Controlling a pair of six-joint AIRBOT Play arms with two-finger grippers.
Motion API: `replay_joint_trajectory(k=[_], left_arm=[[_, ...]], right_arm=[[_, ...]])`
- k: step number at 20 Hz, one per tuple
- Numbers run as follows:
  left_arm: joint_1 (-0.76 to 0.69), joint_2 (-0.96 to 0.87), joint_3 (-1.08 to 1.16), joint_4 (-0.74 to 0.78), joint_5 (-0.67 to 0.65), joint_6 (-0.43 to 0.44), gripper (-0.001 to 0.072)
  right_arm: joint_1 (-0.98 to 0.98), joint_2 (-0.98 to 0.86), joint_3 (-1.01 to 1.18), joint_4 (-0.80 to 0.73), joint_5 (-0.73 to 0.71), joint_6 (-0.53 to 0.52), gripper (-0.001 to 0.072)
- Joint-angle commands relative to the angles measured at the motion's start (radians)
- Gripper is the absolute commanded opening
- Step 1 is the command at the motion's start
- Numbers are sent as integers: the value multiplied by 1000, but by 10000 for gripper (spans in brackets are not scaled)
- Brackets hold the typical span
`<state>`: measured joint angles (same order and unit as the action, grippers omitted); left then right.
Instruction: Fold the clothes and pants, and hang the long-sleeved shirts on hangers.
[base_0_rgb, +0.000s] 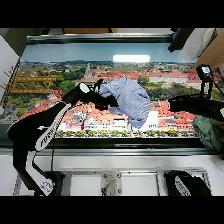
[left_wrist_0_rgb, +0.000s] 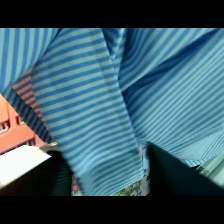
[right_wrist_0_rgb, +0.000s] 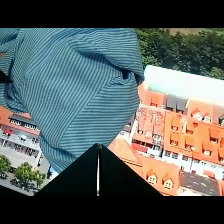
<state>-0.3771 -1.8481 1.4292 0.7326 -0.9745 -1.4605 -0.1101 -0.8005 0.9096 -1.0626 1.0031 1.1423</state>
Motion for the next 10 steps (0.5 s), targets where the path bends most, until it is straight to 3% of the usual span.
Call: replay_joint_trajectory(k=[1, 4, 5, 6, 7, 8, 10], left_arm=[[4, -30, 86, -20, -14, -24, 12], [51, -30, 170, -7, -123, -21, 13], [69, -25, 197, 22, -160, -21, 13], [84, -16, 211, 60, -182, -21, 13], [98, 1, 216, 101, -197, -21, 13], [110, 18, 214, 147, -205, -22, 13], [132, 41, 214, 211, -240, -24, 13]], right_arm=[[-1, -9, 0, 0, 0, 0, 20], [0, -94, 0, -66, 1, 159, 20], [0, -145, 0, -82, 0, 167, 40], [-1, -200, 0, -79, -8, 168, 208], [0, -265, 0, -77, -27, 169, 499], [0, -329, 0, -67, -58, 168, 591], [0, -468, 5, 10, -136, 167, 587]])
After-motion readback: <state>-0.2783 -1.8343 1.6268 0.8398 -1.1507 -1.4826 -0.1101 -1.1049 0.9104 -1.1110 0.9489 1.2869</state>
